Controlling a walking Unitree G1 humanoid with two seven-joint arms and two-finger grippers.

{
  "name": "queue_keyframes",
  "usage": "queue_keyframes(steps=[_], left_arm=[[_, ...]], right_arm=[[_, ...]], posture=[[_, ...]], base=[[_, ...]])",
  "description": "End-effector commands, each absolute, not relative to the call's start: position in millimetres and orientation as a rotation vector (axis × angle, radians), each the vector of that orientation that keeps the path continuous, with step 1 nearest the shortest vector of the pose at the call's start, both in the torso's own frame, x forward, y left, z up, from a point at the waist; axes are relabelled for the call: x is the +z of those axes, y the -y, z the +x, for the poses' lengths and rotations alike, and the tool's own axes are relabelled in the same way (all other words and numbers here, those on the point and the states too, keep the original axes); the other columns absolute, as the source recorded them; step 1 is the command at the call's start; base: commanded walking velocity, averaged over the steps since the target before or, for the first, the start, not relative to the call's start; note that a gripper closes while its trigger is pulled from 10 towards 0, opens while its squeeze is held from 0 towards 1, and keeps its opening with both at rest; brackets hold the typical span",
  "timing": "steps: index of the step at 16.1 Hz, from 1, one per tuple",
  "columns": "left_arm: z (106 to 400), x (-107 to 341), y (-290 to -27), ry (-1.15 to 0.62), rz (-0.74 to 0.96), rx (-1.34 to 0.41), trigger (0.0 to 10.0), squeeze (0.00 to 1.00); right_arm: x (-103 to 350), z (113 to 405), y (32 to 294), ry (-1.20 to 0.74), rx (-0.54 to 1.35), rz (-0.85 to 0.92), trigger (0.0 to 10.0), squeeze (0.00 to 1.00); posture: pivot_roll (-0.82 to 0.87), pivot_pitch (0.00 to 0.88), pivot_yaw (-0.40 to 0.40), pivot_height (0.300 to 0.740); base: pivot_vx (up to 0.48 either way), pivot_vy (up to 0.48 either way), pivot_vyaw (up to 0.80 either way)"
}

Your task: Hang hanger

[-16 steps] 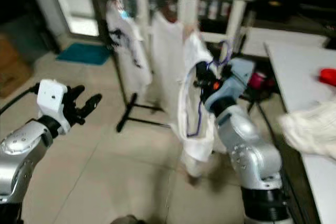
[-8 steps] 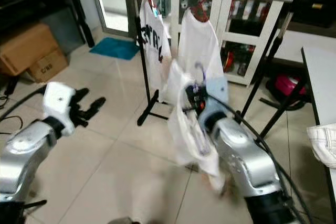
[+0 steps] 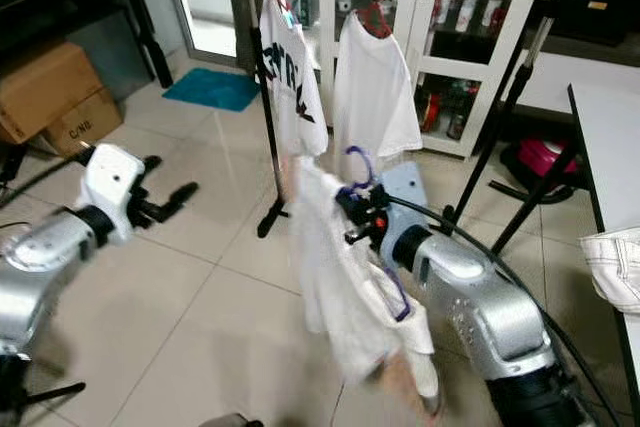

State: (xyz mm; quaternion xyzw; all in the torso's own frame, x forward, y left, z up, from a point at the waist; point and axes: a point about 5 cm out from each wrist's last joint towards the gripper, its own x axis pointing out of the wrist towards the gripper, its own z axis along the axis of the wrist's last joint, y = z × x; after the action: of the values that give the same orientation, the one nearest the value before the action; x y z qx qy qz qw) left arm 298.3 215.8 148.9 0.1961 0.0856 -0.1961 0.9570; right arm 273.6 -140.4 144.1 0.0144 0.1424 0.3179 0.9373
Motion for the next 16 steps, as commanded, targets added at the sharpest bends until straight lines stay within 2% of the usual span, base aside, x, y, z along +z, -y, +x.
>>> queue_keyframes(steps=[1, 2, 4, 7, 11, 12, 13, 16], left_arm=[[302.2, 147.7, -225.9, -0.196, 0.417, -0.379, 10.0, 0.00], [304.7, 147.1, -229.9, -0.202, 0.395, -0.378, 10.0, 0.00], [308.5, 139.3, -228.5, -0.229, 0.242, -0.463, 10.0, 0.00], [311.4, 126.1, -230.9, -0.276, 0.261, -0.519, 10.0, 0.00], [317.0, 128.7, -226.0, -0.236, 0.229, -0.608, 10.0, 0.00], [318.6, 129.7, -222.1, -0.225, 0.213, -0.657, 3.1, 0.00], [319.7, 128.6, -220.7, -0.229, 0.210, -0.675, 0.0, 0.00], [322.2, 124.4, -218.9, -0.236, 0.212, -0.706, 0.0, 0.00]], right_arm=[[163.5, 271.1, 132.9, -0.245, 0.744, 0.074, 10.0, 0.00], [170.1, 268.4, 130.8, -0.232, 0.791, 0.103, 10.0, 0.00], [182.3, 260.8, 128.6, -0.215, 0.896, 0.116, 10.0, 0.00], [189.5, 253.7, 124.3, -0.215, 0.965, 0.119, 10.0, 0.00], [194.5, 245.1, 118.8, -0.217, 1.028, 0.124, 10.0, 0.00], [195.3, 243.0, 117.7, -0.217, 1.039, 0.127, 10.0, 0.00], [195.7, 242.1, 117.1, -0.217, 1.043, 0.128, 10.0, 0.00], [196.4, 240.3, 116.6, -0.220, 1.047, 0.132, 10.0, 0.00]], posture=[[-0.06, 0.000, 0.046, 0.740], [-0.06, 0.000, 0.047, 0.740], [-0.07, 0.000, 0.051, 0.740], [-0.08, 0.000, 0.060, 0.740], [-0.09, 0.000, 0.070, 0.740], [-0.09, 0.000, 0.072, 0.740], [-0.09, 0.000, 0.077, 0.740], [-0.09, 0.000, 0.081, 0.740]], base=[[0.000, 0.000, 0.00], [0.000, 0.000, 0.00], [0.000, 0.000, 0.00], [0.000, 0.000, 0.00], [0.000, 0.000, 0.00], [0.000, 0.000, 0.00], [0.000, 0.000, 0.00], [0.000, 0.000, 0.00]])
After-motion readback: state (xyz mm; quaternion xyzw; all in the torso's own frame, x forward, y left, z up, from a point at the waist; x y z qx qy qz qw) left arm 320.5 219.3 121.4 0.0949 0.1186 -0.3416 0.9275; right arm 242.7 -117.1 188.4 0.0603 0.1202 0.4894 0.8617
